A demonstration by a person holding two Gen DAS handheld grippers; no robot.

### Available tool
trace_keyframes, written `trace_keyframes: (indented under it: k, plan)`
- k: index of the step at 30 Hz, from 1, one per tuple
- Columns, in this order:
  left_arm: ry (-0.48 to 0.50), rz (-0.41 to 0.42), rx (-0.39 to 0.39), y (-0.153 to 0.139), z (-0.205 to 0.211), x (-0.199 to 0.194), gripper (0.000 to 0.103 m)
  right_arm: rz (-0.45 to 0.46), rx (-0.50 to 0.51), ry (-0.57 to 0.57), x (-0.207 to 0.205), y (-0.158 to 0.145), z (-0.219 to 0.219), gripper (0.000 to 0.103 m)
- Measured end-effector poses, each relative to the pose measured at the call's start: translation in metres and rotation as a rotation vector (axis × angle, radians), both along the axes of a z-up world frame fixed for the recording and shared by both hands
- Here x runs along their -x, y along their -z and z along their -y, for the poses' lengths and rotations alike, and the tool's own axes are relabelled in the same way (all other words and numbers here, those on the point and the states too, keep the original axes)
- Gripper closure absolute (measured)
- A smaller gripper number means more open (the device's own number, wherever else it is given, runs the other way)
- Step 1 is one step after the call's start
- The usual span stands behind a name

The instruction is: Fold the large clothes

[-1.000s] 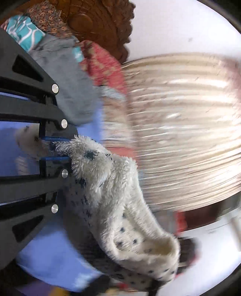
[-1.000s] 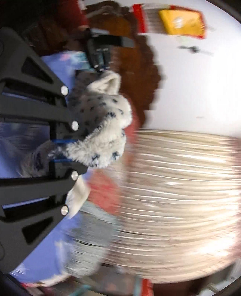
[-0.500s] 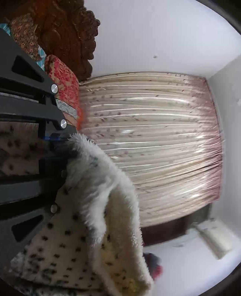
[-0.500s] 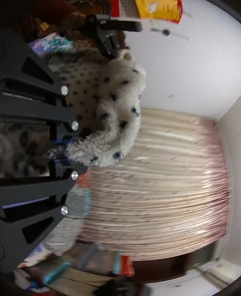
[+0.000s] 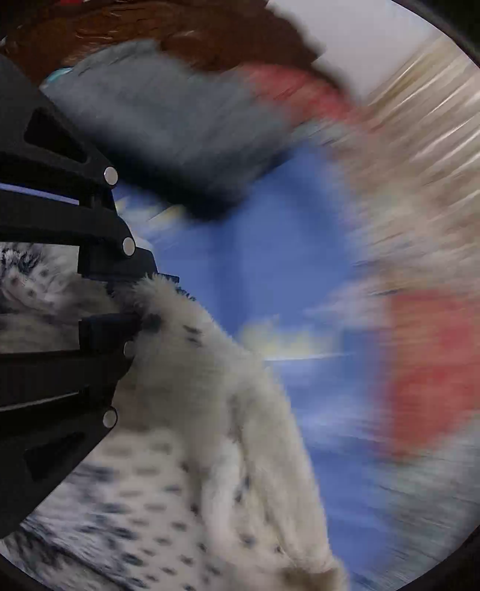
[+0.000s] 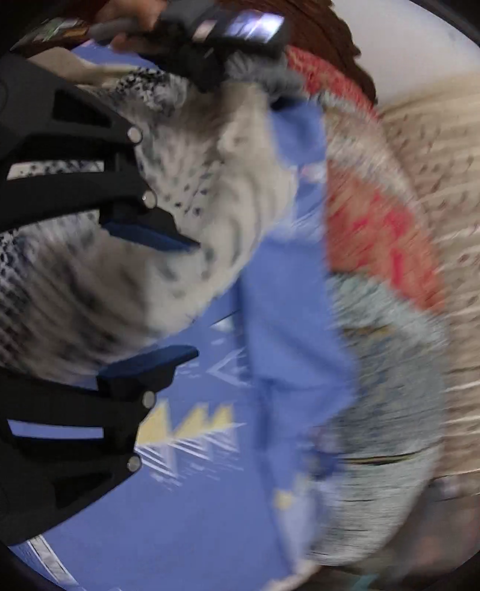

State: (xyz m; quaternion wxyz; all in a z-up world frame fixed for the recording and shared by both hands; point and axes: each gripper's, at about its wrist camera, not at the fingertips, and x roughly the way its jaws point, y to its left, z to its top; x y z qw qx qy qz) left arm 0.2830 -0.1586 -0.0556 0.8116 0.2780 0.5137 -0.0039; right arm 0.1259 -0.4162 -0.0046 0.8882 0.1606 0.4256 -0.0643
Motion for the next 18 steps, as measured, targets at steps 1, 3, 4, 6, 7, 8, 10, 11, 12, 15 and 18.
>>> trace_keyframes:
  k: [1,3,4,6,7,8,10,11,12,15,18]
  plan:
    - [-0.009,-0.052,0.004,0.019,-0.004,-0.003,0.067,0.006,-0.009,0.012,0.006,0.003,0.007,0.049]
    - [0.015,-0.081,0.032,0.030,-0.013,0.000,0.066,0.009,-0.025,0.027,0.038,0.004,0.015,0.028]
    - [0.030,-0.099,0.042,0.029,-0.018,0.003,0.066,0.000,-0.033,0.032,0.055,0.007,0.019,0.023]
    - [0.066,-0.120,0.051,0.021,-0.025,0.009,0.063,-0.091,-0.057,0.023,0.095,0.029,0.022,0.023]
    - [0.091,-0.105,0.054,0.014,-0.030,0.014,0.062,-0.132,-0.070,0.024,0.110,0.037,0.023,0.023]
    - [0.117,-0.091,0.051,0.011,-0.034,0.019,0.058,-0.182,-0.083,0.031,0.133,0.050,0.019,0.023]
    - [0.180,-0.088,0.062,-0.002,-0.044,0.039,0.054,-0.290,-0.125,0.001,0.162,0.074,0.009,0.074]
    - [0.205,-0.093,0.075,-0.005,-0.049,0.039,0.053,-0.303,-0.129,-0.021,0.169,0.080,0.005,0.098]
    - [0.248,-0.101,0.086,-0.008,-0.056,0.051,0.052,-0.295,-0.077,-0.037,0.174,0.077,0.001,0.098]
    - [0.280,-0.083,0.062,-0.002,-0.063,0.063,0.051,-0.286,0.245,0.010,0.155,0.051,0.032,0.098]
    - [0.182,-0.011,0.074,-0.002,-0.088,0.067,0.051,-0.242,0.699,0.140,0.113,0.020,0.084,0.065]
